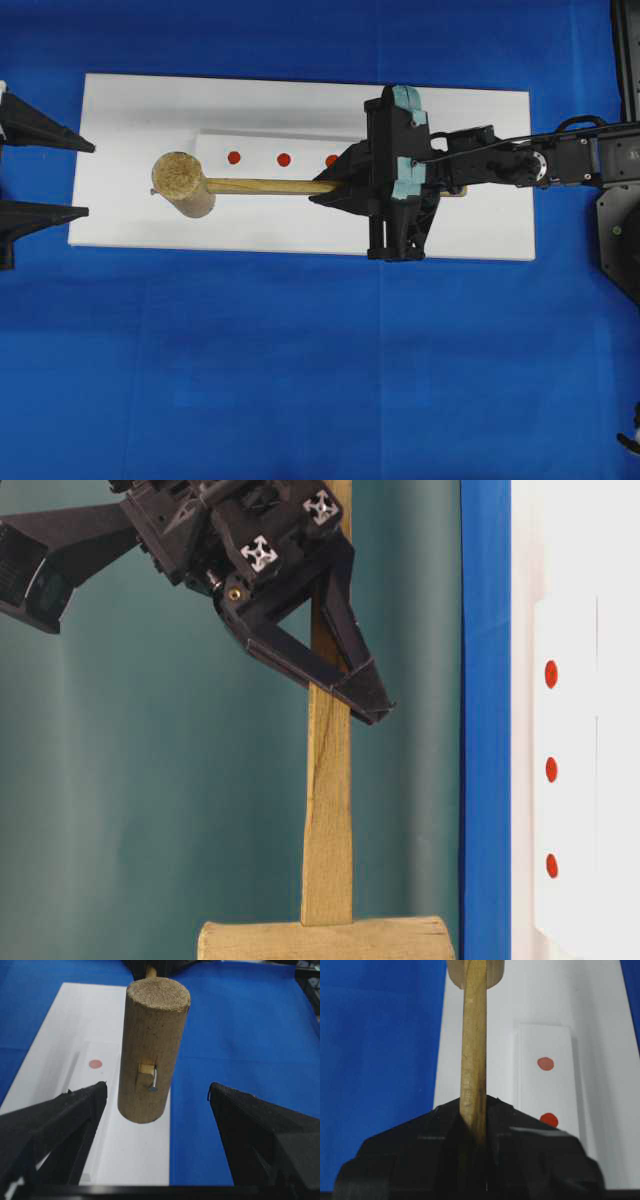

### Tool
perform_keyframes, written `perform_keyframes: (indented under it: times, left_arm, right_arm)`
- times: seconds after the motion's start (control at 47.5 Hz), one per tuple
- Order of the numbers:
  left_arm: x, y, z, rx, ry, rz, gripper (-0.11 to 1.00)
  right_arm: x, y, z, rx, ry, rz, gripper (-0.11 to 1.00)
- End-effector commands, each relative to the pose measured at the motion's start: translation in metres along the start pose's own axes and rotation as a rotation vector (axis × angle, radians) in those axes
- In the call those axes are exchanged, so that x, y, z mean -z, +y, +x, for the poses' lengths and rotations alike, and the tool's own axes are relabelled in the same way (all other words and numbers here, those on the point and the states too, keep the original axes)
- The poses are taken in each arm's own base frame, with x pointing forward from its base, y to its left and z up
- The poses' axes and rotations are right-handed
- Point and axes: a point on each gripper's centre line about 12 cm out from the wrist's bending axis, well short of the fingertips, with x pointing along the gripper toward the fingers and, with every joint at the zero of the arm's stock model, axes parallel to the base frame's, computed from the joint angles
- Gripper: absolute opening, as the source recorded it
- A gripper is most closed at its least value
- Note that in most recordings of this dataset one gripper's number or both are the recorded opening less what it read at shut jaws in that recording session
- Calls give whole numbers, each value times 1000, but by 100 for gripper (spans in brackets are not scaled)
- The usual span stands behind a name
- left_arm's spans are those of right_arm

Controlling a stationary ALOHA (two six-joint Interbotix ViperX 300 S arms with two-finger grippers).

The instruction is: Hit the mark with a hammer.

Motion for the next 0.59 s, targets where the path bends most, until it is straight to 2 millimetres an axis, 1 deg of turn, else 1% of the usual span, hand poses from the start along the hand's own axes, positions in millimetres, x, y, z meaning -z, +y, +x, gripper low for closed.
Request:
perform_keyframes:
  times: [0.0,0.19,0.337,0.569]
  left_arm:
    - [-4,0,2,0,-6,-2,80]
    - [-1,0,11,0,-20,-3,80]
    - [-1,0,28,-1,-40,-3,80]
    - [3,1,63,-4,-14,-1,83]
  right_arm:
    - [-17,2,-3,-2,-44,-2,2]
    - [-17,2,-3,-4,-45,-2,2]
    - [-17,2,-3,-4,-45,-2,2]
    - [-17,2,-3,-2,-46,-4,2]
